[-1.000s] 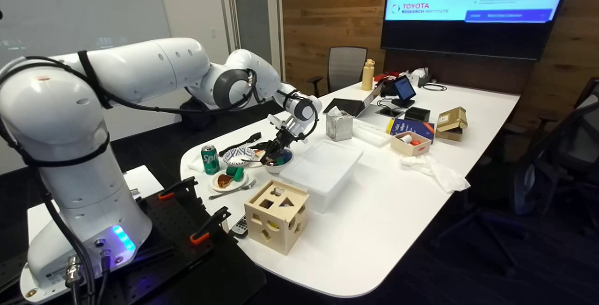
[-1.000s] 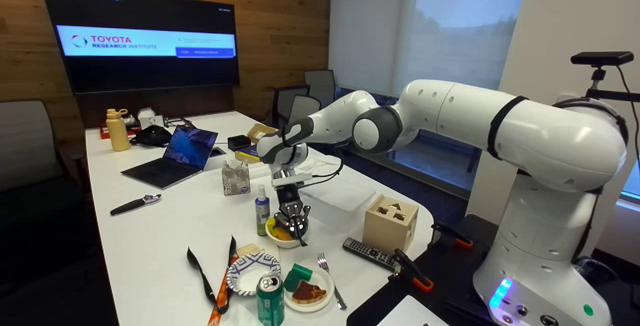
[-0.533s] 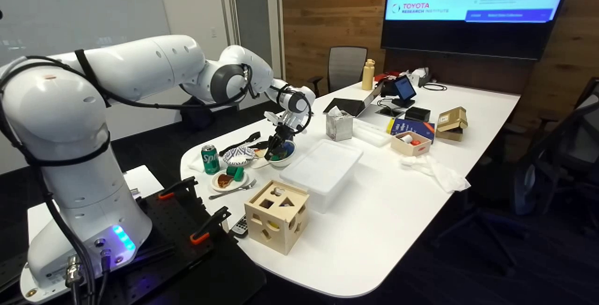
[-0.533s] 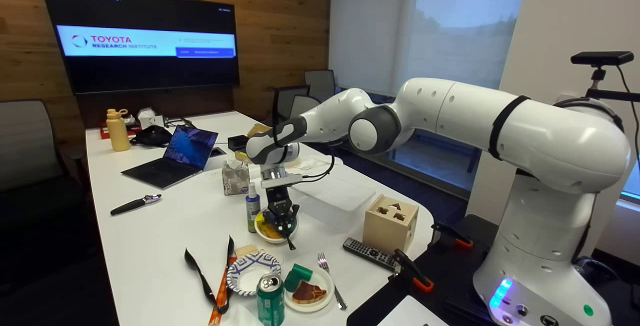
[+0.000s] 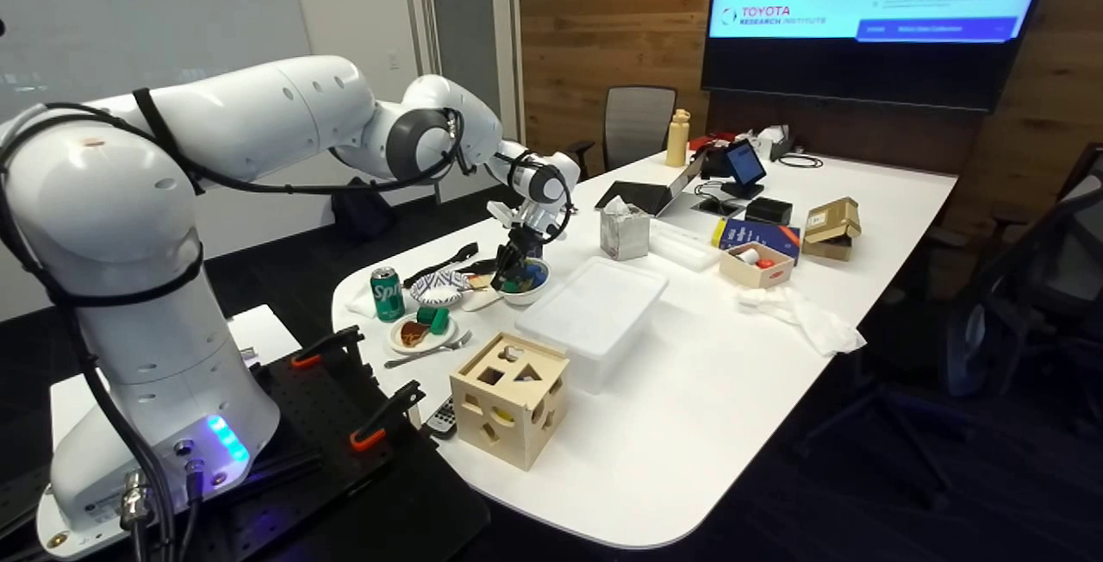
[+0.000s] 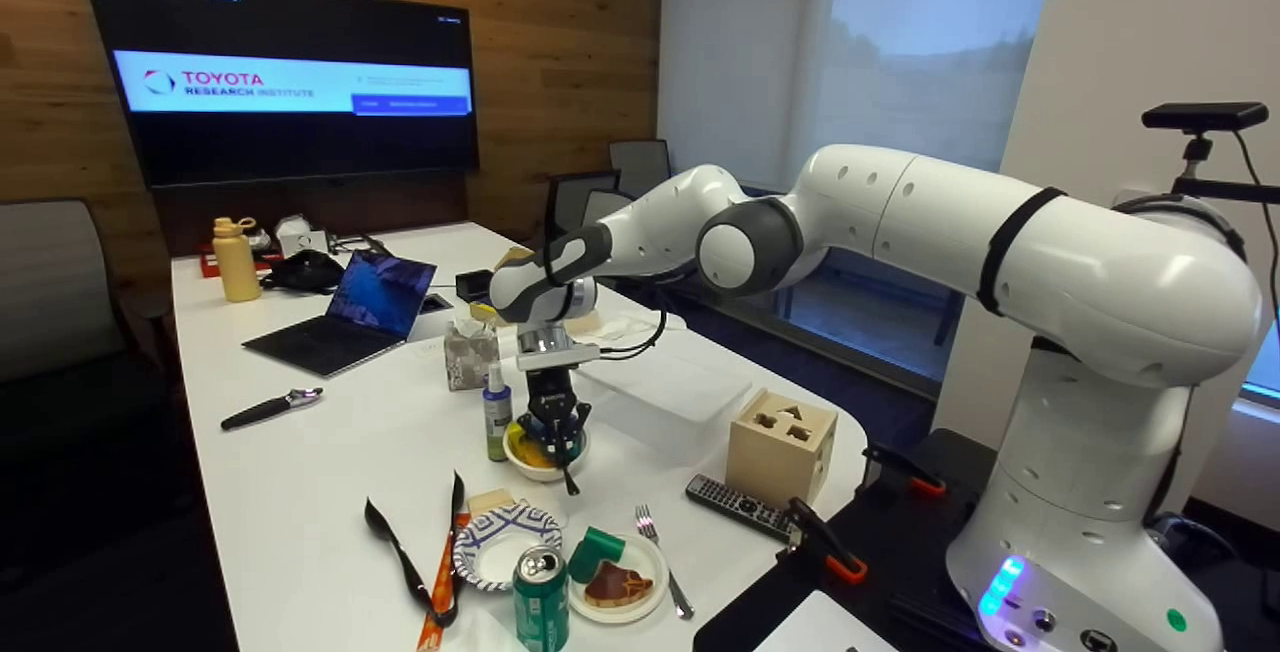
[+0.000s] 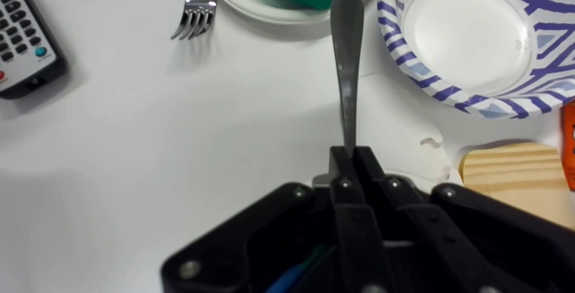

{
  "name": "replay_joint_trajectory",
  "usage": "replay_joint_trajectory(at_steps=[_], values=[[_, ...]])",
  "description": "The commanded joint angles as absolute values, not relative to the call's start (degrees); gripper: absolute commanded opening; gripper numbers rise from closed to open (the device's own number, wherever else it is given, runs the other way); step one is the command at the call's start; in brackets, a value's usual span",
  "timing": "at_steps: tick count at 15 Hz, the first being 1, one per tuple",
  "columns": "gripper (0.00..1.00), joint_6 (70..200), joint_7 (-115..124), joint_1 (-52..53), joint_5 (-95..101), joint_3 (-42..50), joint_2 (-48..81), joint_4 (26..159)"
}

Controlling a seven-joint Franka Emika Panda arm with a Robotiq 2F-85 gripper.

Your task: Use the silver spoon to stir the blocks in the white bowl.

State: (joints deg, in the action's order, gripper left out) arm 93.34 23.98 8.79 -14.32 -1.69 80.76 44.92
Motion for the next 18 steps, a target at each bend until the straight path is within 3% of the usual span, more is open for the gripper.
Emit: replay_joint_trajectory(at_steps=[1, 9, 18], values=[[0.02, 92.9, 21.4, 6.8, -16.1, -2.9, 74.8, 53.0], [0.02, 85.2, 8.6, 0.1, -18.2, -6.6, 67.9, 62.3], [0.02, 65.8, 6.6, -0.5, -17.9, -7.4, 73.2, 53.2]])
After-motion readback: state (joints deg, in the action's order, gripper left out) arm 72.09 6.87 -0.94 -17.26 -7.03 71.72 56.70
